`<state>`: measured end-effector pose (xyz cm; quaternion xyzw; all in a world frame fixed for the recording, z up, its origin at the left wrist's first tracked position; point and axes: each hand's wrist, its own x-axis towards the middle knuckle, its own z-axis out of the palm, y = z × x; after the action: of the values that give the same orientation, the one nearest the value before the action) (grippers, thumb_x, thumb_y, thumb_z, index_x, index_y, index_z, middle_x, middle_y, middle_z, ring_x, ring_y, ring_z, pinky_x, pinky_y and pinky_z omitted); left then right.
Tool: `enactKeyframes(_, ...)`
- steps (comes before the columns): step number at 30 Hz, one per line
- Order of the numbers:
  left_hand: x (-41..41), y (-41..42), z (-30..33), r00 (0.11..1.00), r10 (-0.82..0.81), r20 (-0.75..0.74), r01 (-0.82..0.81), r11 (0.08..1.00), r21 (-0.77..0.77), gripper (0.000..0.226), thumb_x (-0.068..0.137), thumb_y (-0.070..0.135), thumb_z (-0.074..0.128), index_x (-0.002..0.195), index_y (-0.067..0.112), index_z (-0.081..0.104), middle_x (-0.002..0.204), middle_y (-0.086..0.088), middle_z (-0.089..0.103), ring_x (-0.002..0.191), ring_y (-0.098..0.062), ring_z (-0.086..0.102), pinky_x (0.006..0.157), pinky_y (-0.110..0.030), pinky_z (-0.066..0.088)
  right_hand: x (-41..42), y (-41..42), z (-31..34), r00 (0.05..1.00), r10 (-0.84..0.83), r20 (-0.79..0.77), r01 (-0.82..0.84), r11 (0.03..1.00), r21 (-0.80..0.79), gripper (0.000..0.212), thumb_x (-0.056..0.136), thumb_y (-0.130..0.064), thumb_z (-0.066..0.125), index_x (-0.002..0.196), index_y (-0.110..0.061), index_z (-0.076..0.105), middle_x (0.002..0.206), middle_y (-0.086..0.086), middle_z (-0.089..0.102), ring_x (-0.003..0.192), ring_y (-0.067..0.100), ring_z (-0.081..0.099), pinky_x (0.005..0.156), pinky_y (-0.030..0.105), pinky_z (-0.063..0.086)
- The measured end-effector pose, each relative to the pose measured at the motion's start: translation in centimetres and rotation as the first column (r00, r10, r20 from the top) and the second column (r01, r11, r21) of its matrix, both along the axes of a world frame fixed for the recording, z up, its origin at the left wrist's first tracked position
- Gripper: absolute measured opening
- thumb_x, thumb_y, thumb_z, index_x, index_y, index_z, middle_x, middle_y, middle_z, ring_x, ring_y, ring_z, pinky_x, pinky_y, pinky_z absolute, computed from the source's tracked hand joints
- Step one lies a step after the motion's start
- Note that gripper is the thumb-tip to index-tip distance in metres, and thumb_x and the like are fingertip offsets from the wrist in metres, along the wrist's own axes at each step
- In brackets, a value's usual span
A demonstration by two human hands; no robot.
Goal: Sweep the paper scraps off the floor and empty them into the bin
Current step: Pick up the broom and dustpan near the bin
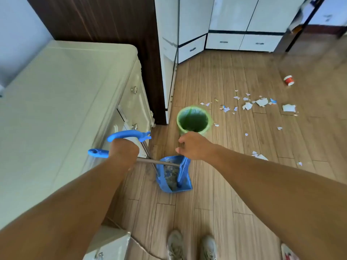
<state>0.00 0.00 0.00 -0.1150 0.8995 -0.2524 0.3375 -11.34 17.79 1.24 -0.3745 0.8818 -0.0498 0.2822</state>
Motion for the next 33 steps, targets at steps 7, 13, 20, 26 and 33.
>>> enactKeyframes(7, 0.7, -1.8, -1.5, 0.995, 0.025, 0.094, -0.023, 0.999, -0.023, 0.030, 0.091, 0.015, 0.052, 0.120, 0.022, 0.057, 0.099, 0.005, 0.061, 0.102, -0.013, 0.061, 0.072, -0.026, 0.034, -0.2, -1.4, -1.8, 0.998, -0.041, 0.052, 0.043, 0.999, -0.033, 0.035, 0.094, -0.033, 0.053, 0.097, 0.000, 0.064, 0.102, 0.014, 0.060, 0.101, 0.029, 0.059, 0.089, 0.039, 0.051)
enactKeyframes(13, -0.1, -1.7, -1.6, 0.991, 0.050, 0.123, -0.055, 0.998, 0.041, 0.030, 0.086, 0.011, 0.053, 0.113, 0.022, 0.058, 0.071, 0.008, 0.045, 0.070, -0.009, 0.051, 0.052, -0.021, 0.029, -0.3, -1.9, -2.8, 0.995, -0.057, 0.084, 0.059, 0.998, -0.022, 0.032, 0.095, -0.034, 0.051, 0.093, -0.004, 0.062, 0.098, 0.010, 0.057, 0.093, 0.023, 0.055, 0.086, 0.036, 0.050)
enactKeyframes(20, -6.6, 4.6, 2.6, 0.991, 0.022, 0.130, -0.054, 0.967, 0.251, 0.026, 0.086, 0.007, 0.054, 0.111, 0.013, 0.059, 0.083, 0.002, 0.052, 0.082, -0.020, 0.056, 0.069, -0.028, 0.045, 0.2, -2.4, -3.2, 0.870, -0.360, 0.336, 0.392, 0.919, -0.030, 0.019, 0.092, -0.023, 0.052, 0.093, -0.006, 0.061, 0.091, 0.010, 0.057, 0.082, 0.022, 0.054, 0.075, 0.033, 0.049)
enactKeyframes(26, -10.9, 9.2, 4.9, 0.988, -0.004, 0.156, -0.069, 0.885, 0.460, 0.026, 0.084, 0.007, 0.059, 0.059, 0.006, 0.054, 0.061, -0.006, 0.055, 0.066, -0.022, 0.061, 0.075, -0.034, 0.054, 1.2, -1.9, -3.8, 0.065, -0.599, 0.798, 0.817, 0.491, 0.303, 0.030, 0.095, -0.017, 0.051, 0.117, 0.001, 0.057, 0.113, 0.022, 0.059, 0.094, 0.032, 0.062, 0.083, 0.041, 0.056)
enactKeyframes(33, -12.2, 8.3, 5.1, 0.857, 0.448, 0.255, -0.422, 0.326, 0.846, 0.031, 0.087, 0.024, 0.067, 0.108, 0.002, 0.068, 0.098, -0.013, 0.073, 0.070, -0.018, 0.068, 0.066, -0.025, 0.059, -1.1, 0.2, -2.3, -0.271, -0.472, 0.839, 0.876, 0.240, 0.418, 0.014, 0.090, -0.010, 0.061, 0.087, 0.003, 0.057, 0.083, 0.018, 0.059, 0.069, 0.027, 0.063, 0.059, 0.033, 0.060)
